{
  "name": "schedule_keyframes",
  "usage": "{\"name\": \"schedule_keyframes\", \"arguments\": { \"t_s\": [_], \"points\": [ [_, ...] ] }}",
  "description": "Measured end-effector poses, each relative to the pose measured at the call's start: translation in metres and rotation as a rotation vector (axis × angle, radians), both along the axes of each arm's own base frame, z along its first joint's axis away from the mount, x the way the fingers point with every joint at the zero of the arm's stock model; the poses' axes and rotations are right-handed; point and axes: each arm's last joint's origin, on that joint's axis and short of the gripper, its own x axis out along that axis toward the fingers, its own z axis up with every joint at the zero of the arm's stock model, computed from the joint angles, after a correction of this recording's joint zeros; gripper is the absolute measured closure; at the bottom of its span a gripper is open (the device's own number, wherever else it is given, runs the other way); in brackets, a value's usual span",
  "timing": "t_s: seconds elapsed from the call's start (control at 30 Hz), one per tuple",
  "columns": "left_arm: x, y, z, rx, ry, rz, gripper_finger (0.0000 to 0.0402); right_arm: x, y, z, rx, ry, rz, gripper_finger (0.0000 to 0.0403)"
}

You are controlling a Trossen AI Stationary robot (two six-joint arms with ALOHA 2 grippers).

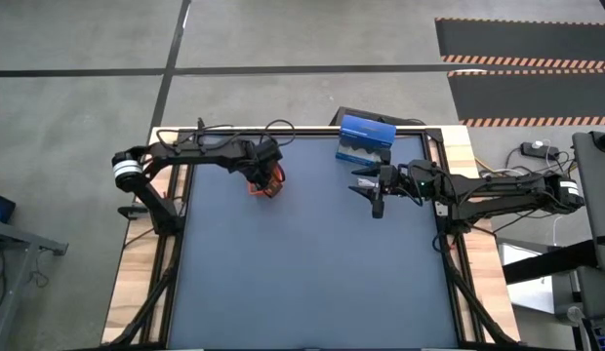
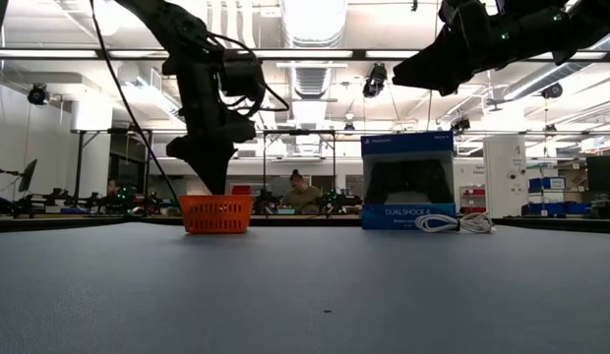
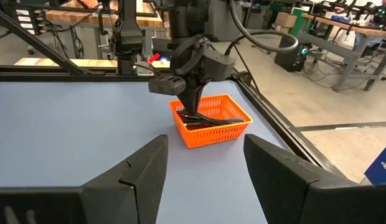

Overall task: Pick and place USB-C Cables
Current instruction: Put the black charger cable into the orange bin, then put the white charger cable into the orange bin

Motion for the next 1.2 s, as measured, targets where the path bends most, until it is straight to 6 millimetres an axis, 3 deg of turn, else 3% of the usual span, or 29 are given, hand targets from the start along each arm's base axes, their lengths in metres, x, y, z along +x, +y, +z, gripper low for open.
{"name": "schedule_keyframes", "arguments": {
  "t_s": [0.47, 0.73, 1.03, 1.2],
  "points": [
    [-0.006, -0.003, -0.02, -0.013, -0.009, 0.048, 0.0389, 0.0, 0.0, -0.001, -0.001, 0.014, 0.001, 0.02],
    [-0.005, -0.002, -0.017, -0.006, -0.021, 0.044, 0.0389, 0.0, 0.0, -0.001, -0.001, 0.014, 0.001, 0.02],
    [-0.011, -0.009, 0.008, 0.029, -0.104, 0.026, 0.0388, 0.0, 0.0, -0.002, 0.001, 0.021, 0.001, 0.02],
    [-0.009, -0.025, 0.028, 0.117, -0.236, -0.094, 0.0388, 0.0, -0.001, -0.002, 0.012, 0.02, -0.032, 0.02]
  ]
}}
